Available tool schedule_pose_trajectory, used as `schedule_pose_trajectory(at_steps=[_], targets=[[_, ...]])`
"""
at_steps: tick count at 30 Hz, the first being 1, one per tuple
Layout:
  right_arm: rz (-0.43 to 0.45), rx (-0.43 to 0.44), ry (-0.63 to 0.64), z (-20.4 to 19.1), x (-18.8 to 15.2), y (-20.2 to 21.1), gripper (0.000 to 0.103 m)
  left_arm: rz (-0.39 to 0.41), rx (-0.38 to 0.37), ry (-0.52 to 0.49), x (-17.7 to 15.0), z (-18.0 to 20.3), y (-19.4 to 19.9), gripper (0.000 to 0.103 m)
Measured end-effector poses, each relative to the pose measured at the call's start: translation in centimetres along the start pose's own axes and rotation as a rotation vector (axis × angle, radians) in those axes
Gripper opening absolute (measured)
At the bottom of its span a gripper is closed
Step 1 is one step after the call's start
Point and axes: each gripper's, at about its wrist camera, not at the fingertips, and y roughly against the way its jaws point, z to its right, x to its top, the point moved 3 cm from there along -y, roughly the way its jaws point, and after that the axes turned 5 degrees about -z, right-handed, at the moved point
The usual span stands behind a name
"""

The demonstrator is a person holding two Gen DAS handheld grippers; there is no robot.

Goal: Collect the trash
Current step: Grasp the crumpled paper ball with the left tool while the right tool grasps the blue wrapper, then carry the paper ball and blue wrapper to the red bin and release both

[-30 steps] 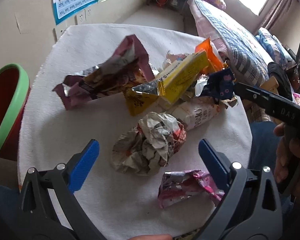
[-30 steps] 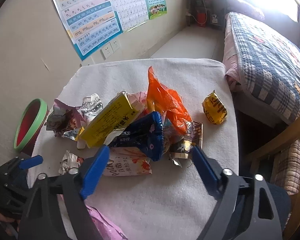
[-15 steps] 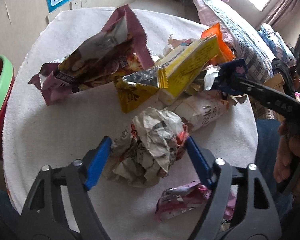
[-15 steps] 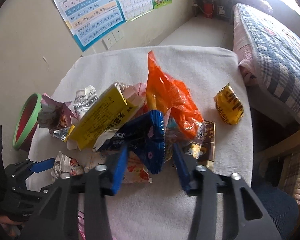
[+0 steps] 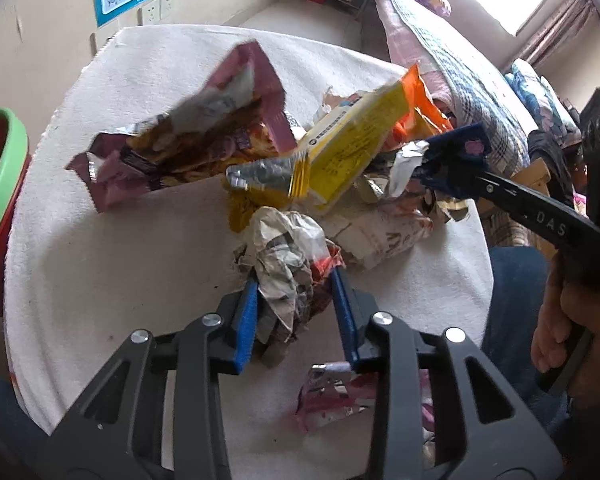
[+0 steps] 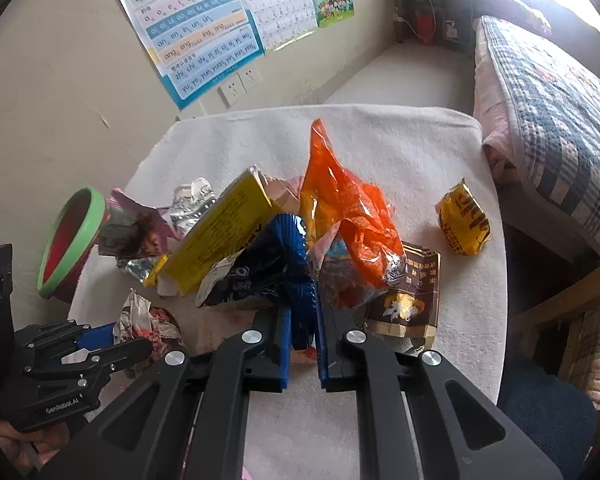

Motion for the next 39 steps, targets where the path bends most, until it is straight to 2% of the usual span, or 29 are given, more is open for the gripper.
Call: schedule_pose_trajectory(at_steps=[8, 11, 17, 19, 21, 22, 23, 24, 26, 29, 31, 32, 33, 34, 39], targets=[[0.022, 0.053, -0.036, 0.3, -0.6, 1.1, 0.010, 0.033, 0.010, 0.039, -0.7, -1.5, 1.6, 0.033], [0.028, 0.061, -0.027, 0.3, -1.0, 1.5, 0.013, 0.035, 0.016, 0.045, -1.0, -1.6, 1.8, 0.034], [0.010, 0.046, -0.032, 0.5, -1.4, 1.1, 0.014, 0.033, 0.015, 0.054, -1.4, -1.8, 1.9, 0.034], [0.020, 0.042, -0.032, 0.4, -1.4, 1.4, 0.021, 0.033, 0.015, 0.053, -1.4, -1.9, 1.9, 0.034], [0.029, 0.043, -0.030, 0.4, -1.4, 1.6, 0.042, 0.031, 0.015, 0.054, -1.5, -1.9, 1.9, 0.035], [0.035, 0.043, -0.028, 0.3, -1.4, 1.7, 0.042, 0.030, 0.015, 0.055, -1.5, -1.9, 1.9, 0.035], [0.037, 0.040, -0.024, 0.2, -1.5, 1.7, 0.038, 0.029, 0.014, 0.055, -1.5, -1.9, 1.9, 0.035], [0.037, 0.033, -0.015, 0.1, -1.5, 1.7, 0.022, 0.030, 0.014, 0.055, -1.5, -1.9, 1.9, 0.035], [0.023, 0.022, -0.003, -0.1, -1.6, 1.4, 0.004, 0.030, 0.015, 0.053, -1.6, -1.8, 1.9, 0.035], [0.016, 0.019, 0.001, -0.1, -1.7, 1.2, 0.003, 0.030, 0.015, 0.054, -1.6, -1.9, 1.9, 0.035], [0.022, 0.019, 0.001, -0.1, -1.7, 1.2, 0.012, 0.031, 0.017, 0.056, -1.6, -2.0, 1.9, 0.035], [0.030, 0.013, 0.004, -0.1, -1.6, 1.3, 0.033, 0.032, 0.019, 0.057, -1.6, -2.0, 1.9, 0.035], [0.046, 0.009, 0.014, -0.2, -1.5, 1.5, 0.041, 0.033, 0.020, 0.057, -1.6, -2.0, 1.9, 0.035], [0.059, 0.008, 0.021, -0.3, -1.3, 1.8, 0.045, 0.034, 0.020, 0.056, -1.6, -2.1, 1.9, 0.035], [0.054, 0.005, 0.041, -0.7, -0.4, 1.2, 0.044, 0.032, 0.021, 0.054, -1.6, -2.1, 1.7, 0.035]])
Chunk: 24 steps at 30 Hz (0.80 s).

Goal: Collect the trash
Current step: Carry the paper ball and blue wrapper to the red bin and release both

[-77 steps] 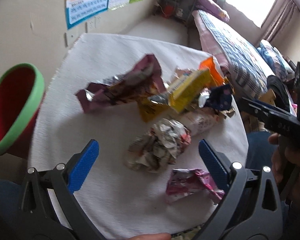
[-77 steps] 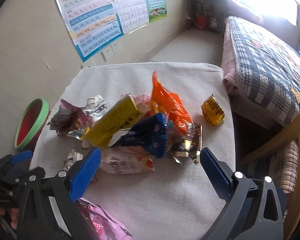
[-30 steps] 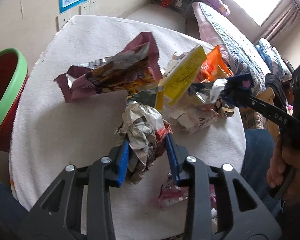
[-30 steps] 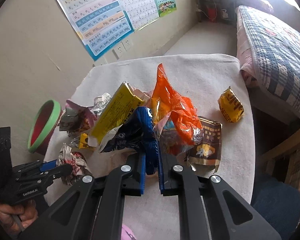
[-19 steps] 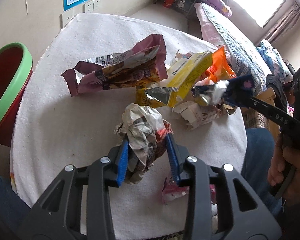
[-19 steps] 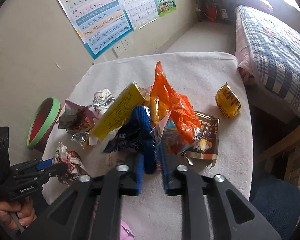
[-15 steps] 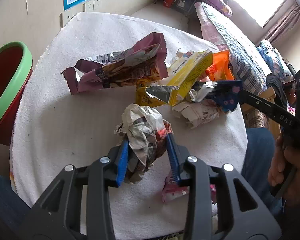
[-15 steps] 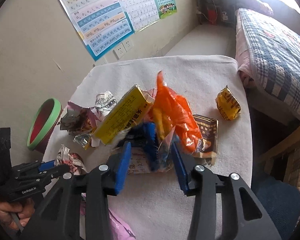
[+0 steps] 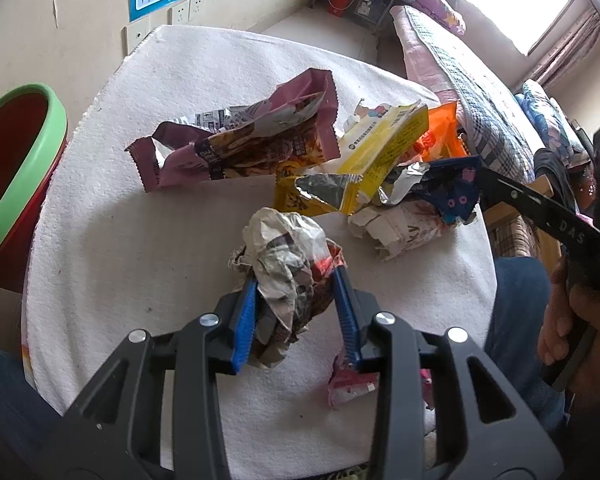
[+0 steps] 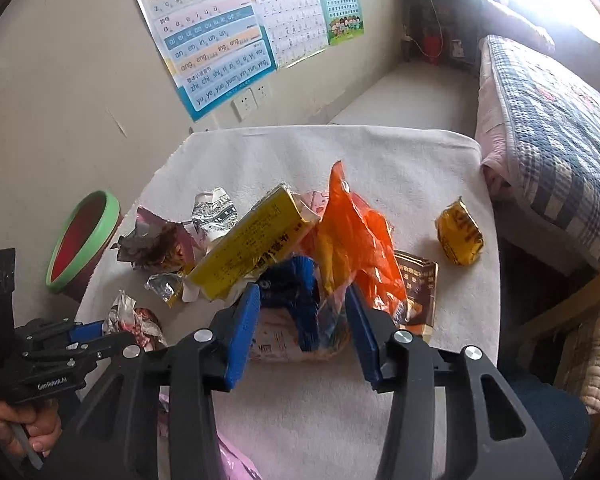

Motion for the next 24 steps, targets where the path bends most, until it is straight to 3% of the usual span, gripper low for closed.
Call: schedule_pose_trajectory(at_steps=[4, 6, 24], targets=[[-0.024, -0.006, 0.013, -0.3, 0.5, -1.2, 0.040, -0.006, 0.001, -0.001, -0.1, -0.1, -0.2, 0.035], [-0.046, 0.004, 0.020, -0.5, 0.6, -1.9, 0.010, -0.009, 0.002, 0.002, -0.1, -0.3, -0.3, 0.035], [0.024, 0.009, 0.021, -1.7, 1.1, 1.4, 0.010, 0.060, 0.009, -0.005, -0.2, 0.0, 2.1, 0.035]])
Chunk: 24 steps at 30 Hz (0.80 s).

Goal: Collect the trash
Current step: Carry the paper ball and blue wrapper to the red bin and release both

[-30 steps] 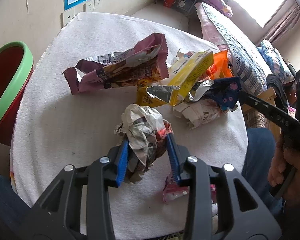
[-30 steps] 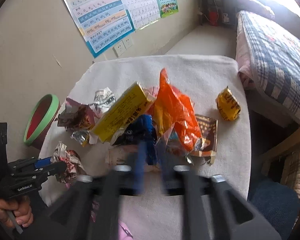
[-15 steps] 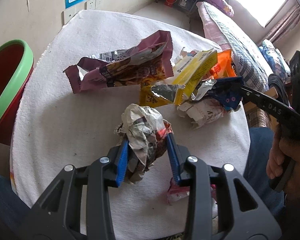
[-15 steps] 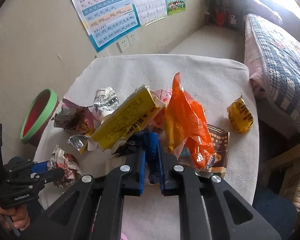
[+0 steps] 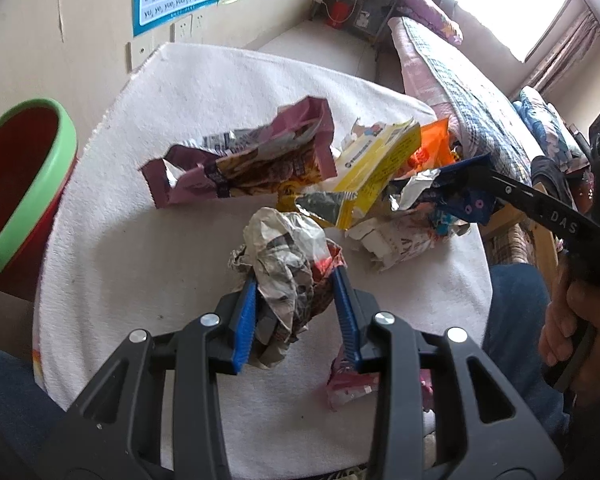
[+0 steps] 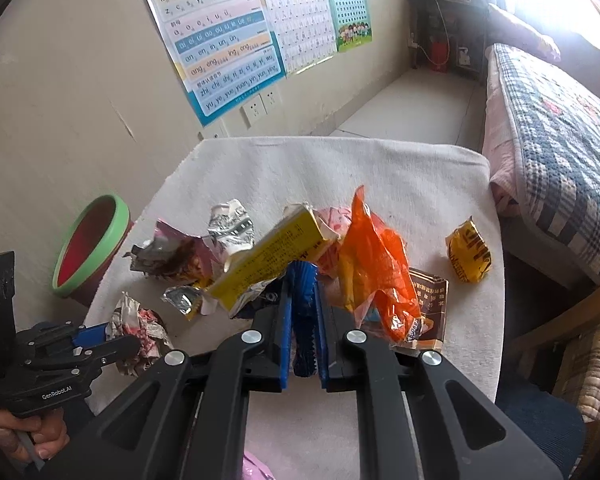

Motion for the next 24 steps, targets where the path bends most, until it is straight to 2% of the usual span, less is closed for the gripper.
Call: schedule_pose_trajectory(at_steps=[12, 24], targets=[[0.025, 0.017, 0.026, -3.1, 1.0, 0.8, 0.009, 0.059, 0.018, 0.025, 0.2, -1.5, 2.5, 0.035], [0.041, 0.053, 0.102, -8.7, 3.1, 0.5, 0.009, 0.154, 0.049, 0.120, 1.4, -6.8, 6.9, 0.035]])
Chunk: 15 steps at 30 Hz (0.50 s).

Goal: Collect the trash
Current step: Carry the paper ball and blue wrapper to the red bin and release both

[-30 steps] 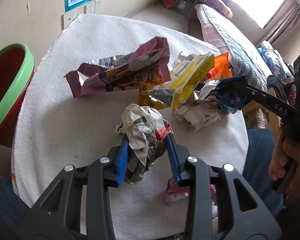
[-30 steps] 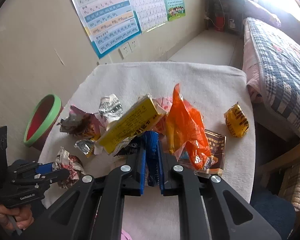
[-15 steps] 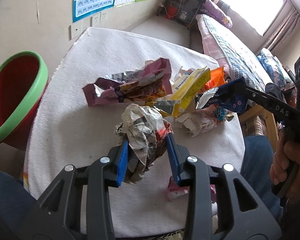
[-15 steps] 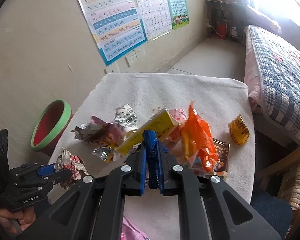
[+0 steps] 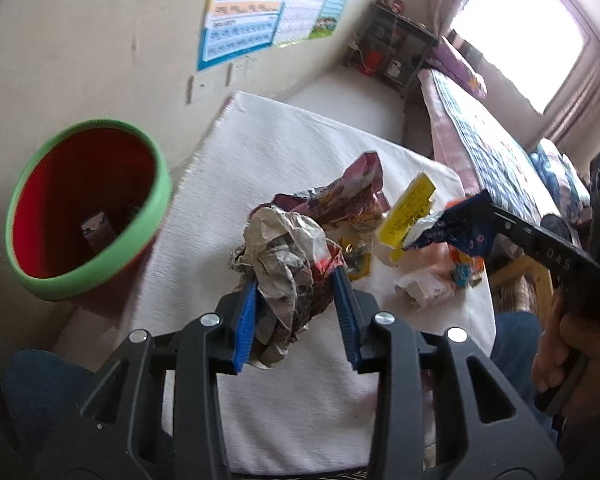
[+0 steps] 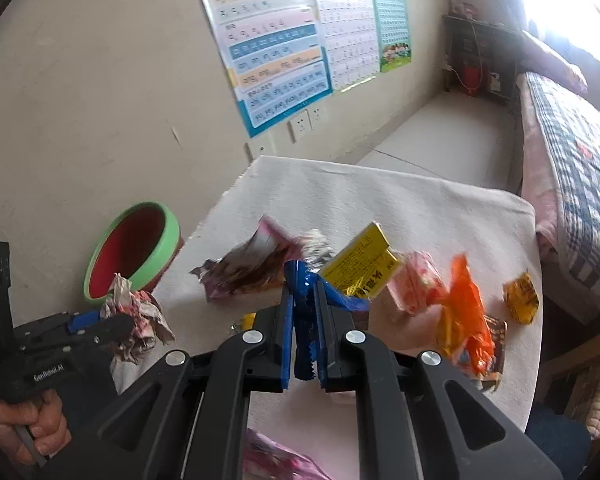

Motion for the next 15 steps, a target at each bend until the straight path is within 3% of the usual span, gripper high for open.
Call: schedule_pose_trajectory(at_steps=[7, 15], targets=[[-0.008, -0.035, 0.030, -0.7, 0.1, 0.6, 0.009, 0.025, 0.012, 0.050, 0.1, -2.4, 1.0, 0.035], [0.017, -0.019, 0.031, -0.5, 0.0, 2.0, 0.009, 0.041, 0.008, 0.079, 0.2, -4.0, 1.2, 0.035]])
